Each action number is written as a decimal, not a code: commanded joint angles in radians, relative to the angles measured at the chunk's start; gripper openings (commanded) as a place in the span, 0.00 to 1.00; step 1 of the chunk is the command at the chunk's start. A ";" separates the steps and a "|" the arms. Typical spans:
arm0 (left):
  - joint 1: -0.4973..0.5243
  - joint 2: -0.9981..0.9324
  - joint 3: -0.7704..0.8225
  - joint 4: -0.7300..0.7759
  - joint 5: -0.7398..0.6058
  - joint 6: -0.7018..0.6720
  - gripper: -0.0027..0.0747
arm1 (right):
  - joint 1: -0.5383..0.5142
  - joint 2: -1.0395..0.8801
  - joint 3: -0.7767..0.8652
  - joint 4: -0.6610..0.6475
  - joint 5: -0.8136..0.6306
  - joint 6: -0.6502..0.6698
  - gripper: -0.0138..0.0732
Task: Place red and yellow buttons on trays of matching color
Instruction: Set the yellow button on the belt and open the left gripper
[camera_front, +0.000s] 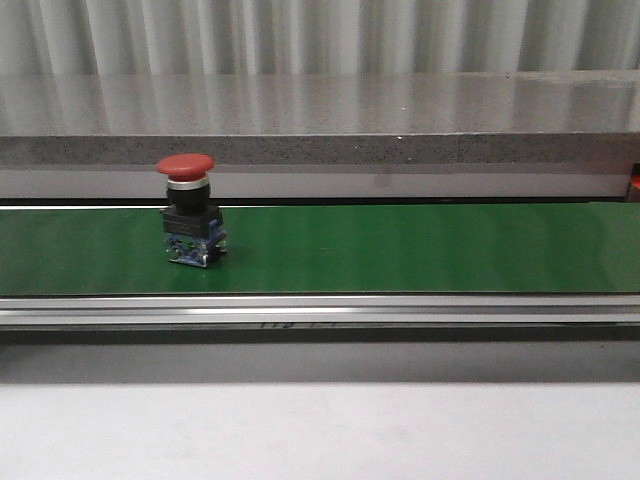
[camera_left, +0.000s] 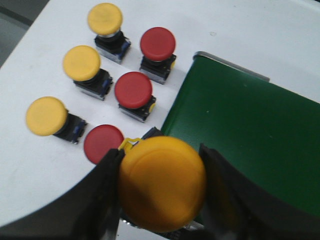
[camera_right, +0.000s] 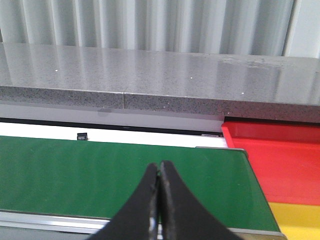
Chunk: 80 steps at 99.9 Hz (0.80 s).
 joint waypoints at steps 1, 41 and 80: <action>-0.042 0.028 -0.075 -0.013 -0.022 0.027 0.06 | -0.005 -0.011 0.001 -0.001 -0.087 -0.010 0.08; -0.086 0.224 -0.177 -0.088 0.011 0.075 0.06 | -0.005 -0.011 0.001 -0.001 -0.087 -0.010 0.08; -0.086 0.240 -0.177 -0.140 0.021 0.153 0.44 | -0.005 -0.011 0.001 -0.001 -0.087 -0.010 0.08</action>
